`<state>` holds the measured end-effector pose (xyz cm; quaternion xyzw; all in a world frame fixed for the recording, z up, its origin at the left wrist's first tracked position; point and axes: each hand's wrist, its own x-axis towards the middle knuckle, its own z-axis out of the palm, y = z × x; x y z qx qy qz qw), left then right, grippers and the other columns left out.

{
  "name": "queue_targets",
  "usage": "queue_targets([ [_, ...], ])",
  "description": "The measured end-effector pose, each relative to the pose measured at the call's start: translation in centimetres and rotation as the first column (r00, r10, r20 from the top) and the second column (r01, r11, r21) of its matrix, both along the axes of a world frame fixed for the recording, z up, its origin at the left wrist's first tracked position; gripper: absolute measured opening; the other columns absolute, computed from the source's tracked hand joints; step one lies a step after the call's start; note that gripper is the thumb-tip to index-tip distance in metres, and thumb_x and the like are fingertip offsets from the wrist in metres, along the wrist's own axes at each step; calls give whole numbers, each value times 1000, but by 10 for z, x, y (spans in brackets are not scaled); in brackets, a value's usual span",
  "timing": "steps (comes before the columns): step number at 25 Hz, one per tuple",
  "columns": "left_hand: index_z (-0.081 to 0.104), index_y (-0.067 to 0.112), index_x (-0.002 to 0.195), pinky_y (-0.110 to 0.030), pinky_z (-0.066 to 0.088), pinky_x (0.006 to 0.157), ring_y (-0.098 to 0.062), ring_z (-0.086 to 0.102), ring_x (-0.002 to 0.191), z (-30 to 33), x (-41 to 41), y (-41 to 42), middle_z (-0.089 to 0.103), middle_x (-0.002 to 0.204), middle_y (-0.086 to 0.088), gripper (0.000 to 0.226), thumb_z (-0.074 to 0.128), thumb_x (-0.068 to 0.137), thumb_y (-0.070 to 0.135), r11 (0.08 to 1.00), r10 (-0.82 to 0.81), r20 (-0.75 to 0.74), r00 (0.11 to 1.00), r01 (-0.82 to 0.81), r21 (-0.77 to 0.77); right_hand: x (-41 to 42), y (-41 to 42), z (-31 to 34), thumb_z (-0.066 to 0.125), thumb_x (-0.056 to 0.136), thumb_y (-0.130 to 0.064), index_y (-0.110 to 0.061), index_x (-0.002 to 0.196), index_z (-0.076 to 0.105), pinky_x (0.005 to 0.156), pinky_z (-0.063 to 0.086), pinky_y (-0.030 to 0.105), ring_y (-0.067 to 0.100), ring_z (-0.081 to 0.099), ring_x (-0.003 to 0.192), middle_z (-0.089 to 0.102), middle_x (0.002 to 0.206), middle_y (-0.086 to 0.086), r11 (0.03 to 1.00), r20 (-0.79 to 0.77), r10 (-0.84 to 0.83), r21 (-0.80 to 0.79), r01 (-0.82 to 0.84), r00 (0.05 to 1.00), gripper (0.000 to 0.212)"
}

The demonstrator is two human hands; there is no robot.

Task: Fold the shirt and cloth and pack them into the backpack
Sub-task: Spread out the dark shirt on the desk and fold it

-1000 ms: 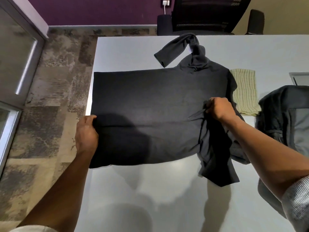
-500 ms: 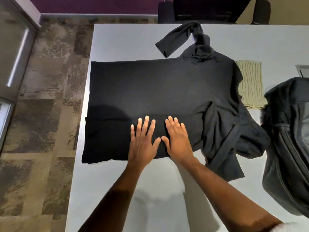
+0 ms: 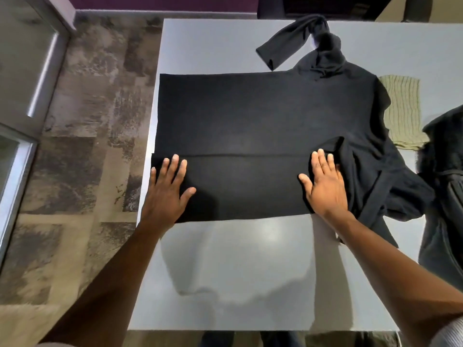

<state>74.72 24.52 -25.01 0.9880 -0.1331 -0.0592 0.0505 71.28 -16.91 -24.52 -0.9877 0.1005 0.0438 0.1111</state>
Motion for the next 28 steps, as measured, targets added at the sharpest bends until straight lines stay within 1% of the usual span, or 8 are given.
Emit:
queue_targets([
  [3,21,16,159,-54,9,124,-29,12,154,4,1,-18,16,167,-9,72,24,99,55,996,90,35,995,-89,-28,7,29,8,28,100,-51,-10,158,23,124,12,46,28,14,153,18,166,8,994,40,104,27,-105,994,71],
  [8,23,25,159,-57,13,122,-27,11,154,0,4,-73,16,167,-4,69,31,100,59,995,-56,31,998,58,-75,24,78,-1,39,105,-45,-15,159,18,125,3,38,20,5,155,13,167,2,965,10,231,128,-231,973,66],
  [12,23,21,159,-55,6,123,-28,9,155,-8,10,-48,16,167,-5,80,36,95,67,996,41,72,997,-35,-79,24,16,-8,39,103,-46,-12,159,20,125,6,40,23,7,155,14,167,7,980,29,191,59,-192,981,68],
  [16,20,16,159,-57,11,123,-31,11,154,-4,19,-22,16,167,-10,83,29,94,67,1000,10,38,999,-10,-24,23,-34,-2,36,102,-51,-2,157,22,124,18,45,29,10,154,15,165,15,989,35,81,122,-85,996,75],
  [19,22,12,158,-58,13,122,-32,12,154,2,12,-28,16,166,-12,77,22,97,59,998,64,20,998,-63,-31,17,-5,4,37,100,-49,-3,157,22,124,15,45,33,13,153,16,165,16,990,61,76,116,-82,995,75],
  [22,26,17,158,-55,8,124,-29,10,154,5,-9,-73,16,167,-9,69,31,99,52,986,40,29,999,-35,-161,5,56,4,34,98,-52,-8,157,24,124,11,47,30,14,153,18,165,12,967,60,161,188,-170,985,75],
  [25,22,24,159,-55,8,123,-28,8,155,0,-19,-96,15,167,-6,68,32,100,55,994,-25,23,999,28,-110,-7,81,-6,34,102,-50,-14,158,24,125,11,47,27,11,154,18,166,4,975,40,194,100,-197,980,67],
  [28,17,25,160,-54,10,124,-28,8,154,-3,-14,-73,14,167,-5,71,28,100,61,1000,-15,29,999,16,-22,-6,53,-8,31,103,-50,-19,158,25,124,13,45,24,13,154,20,166,0,981,63,194,13,-195,979,64],
])
